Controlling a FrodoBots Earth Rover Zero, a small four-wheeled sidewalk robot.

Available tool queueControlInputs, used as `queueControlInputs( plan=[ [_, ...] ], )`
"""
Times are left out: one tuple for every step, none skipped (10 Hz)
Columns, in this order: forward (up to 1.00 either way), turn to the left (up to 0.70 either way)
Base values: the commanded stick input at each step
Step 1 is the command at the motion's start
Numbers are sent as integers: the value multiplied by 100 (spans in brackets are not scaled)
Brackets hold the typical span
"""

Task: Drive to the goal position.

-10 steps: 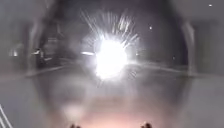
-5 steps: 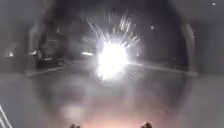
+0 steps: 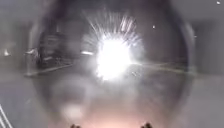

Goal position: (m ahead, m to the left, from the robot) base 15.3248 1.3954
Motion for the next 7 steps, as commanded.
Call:
queueControlInputs(
  plan=[
    [70,0],
    [70,0],
    [70,0],
    [70,0],
    [70,0],
    [70,0],
    [70,0]
  ],
)
